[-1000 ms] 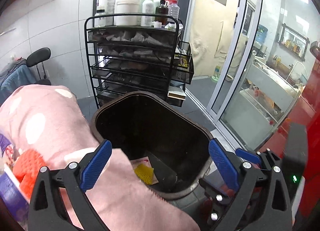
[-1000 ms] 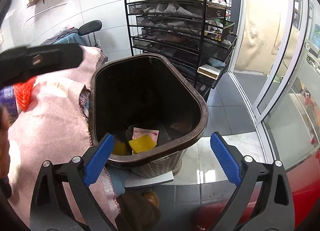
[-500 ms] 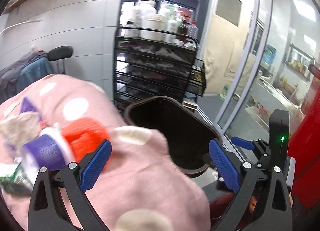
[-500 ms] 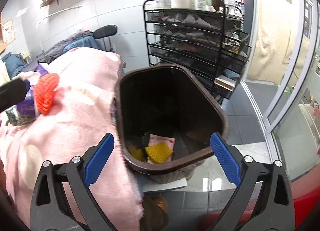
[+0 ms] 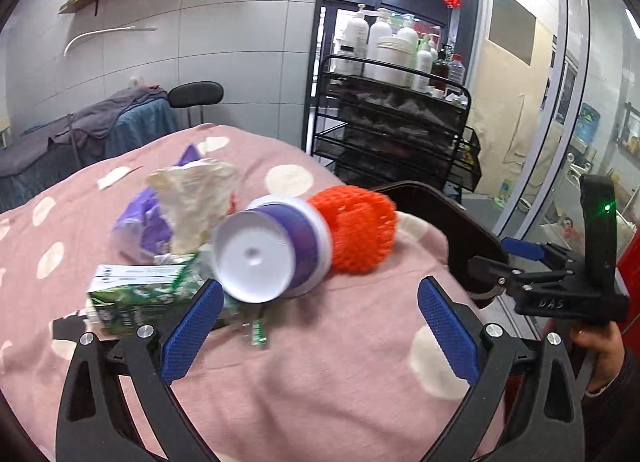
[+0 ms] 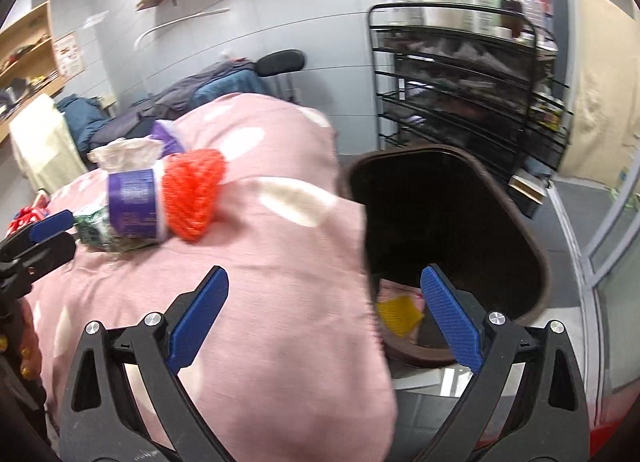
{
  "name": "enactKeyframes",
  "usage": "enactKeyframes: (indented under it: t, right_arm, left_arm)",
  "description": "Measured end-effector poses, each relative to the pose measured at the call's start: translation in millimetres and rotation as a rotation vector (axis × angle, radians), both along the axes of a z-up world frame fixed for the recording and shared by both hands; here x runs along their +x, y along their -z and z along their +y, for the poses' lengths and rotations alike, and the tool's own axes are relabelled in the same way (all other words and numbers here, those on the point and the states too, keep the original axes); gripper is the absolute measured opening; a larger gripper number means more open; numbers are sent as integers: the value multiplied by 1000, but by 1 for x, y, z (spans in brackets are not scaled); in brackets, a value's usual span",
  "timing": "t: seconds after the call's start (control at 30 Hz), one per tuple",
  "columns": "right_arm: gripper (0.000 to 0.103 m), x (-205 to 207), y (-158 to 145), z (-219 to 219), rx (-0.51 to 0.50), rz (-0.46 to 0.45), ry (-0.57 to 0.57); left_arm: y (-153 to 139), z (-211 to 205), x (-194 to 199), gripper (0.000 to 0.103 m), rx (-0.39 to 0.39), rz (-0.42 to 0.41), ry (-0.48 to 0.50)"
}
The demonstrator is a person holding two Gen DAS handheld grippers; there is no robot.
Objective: Collect trash
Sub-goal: 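Grasp the purple tub with the left tool while the right tool grasps the orange net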
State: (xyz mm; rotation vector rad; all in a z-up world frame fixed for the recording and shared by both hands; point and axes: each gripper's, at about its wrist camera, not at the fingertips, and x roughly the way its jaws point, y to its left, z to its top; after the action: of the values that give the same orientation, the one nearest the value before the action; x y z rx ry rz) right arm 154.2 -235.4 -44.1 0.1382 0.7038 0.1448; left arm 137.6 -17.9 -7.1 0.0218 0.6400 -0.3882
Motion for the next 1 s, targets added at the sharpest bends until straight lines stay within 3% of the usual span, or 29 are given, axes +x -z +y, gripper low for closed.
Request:
enactKeyframes:
  t: [0.3,0.63,0.9,1.0]
  right_arm:
    - [95,13,-6,33,31,11,-92]
    - [95,20,-8,36,21,19,-97]
    - [95,30,-9,40,19,25,-112]
    - [95,35,-10,43,26,29,-121]
  left_arm:
    - [12,29,30,90,68,35,79]
    - [23,20,63,90,113,91,167]
    - [31,15,72,69,126,124,167]
    - [31,20,70,69,99,126,156]
